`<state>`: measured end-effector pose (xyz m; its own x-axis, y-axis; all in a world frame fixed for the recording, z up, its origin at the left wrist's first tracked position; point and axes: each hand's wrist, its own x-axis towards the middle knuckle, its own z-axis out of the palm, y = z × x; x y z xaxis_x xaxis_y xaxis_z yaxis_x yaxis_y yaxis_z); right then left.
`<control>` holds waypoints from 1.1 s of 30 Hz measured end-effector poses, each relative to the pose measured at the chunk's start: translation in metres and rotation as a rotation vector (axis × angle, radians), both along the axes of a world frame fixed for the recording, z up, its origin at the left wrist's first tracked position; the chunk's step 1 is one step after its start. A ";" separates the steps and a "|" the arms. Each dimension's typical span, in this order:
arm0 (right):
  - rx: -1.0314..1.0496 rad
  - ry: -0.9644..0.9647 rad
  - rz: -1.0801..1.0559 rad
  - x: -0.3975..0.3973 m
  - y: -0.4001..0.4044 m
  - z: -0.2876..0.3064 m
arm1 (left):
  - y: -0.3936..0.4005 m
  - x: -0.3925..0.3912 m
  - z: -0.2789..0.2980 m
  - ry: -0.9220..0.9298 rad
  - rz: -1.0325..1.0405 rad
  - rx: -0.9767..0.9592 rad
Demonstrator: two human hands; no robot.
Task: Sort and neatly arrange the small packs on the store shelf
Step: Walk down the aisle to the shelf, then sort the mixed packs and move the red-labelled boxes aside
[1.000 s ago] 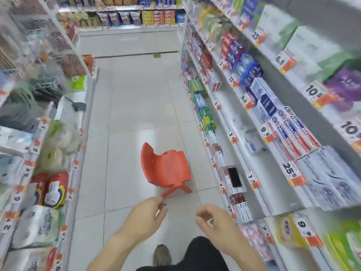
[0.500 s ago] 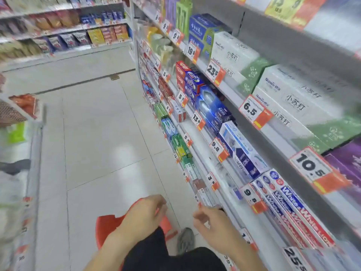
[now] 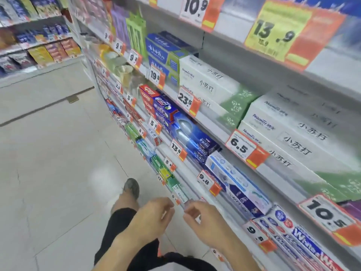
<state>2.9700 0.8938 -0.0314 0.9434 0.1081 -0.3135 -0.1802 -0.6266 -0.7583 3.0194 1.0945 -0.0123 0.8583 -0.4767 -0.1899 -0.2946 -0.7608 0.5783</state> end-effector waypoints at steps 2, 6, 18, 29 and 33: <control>0.016 0.006 -0.086 0.011 0.006 -0.012 | -0.006 0.027 -0.014 0.008 -0.096 -0.010; 0.026 0.009 -0.342 0.037 0.028 -0.052 | -0.013 0.092 -0.063 0.042 -0.375 -0.003; -0.018 -0.121 -0.997 0.056 0.027 -0.253 | -0.055 0.163 -0.282 -0.080 -0.675 -0.123; -0.517 -0.693 -0.968 0.064 -0.035 -0.377 | -0.115 0.174 -0.417 -0.314 -0.404 -0.614; -0.565 -0.675 -1.097 0.026 -0.030 -0.386 | -0.126 0.174 -0.408 -0.339 -0.481 -0.507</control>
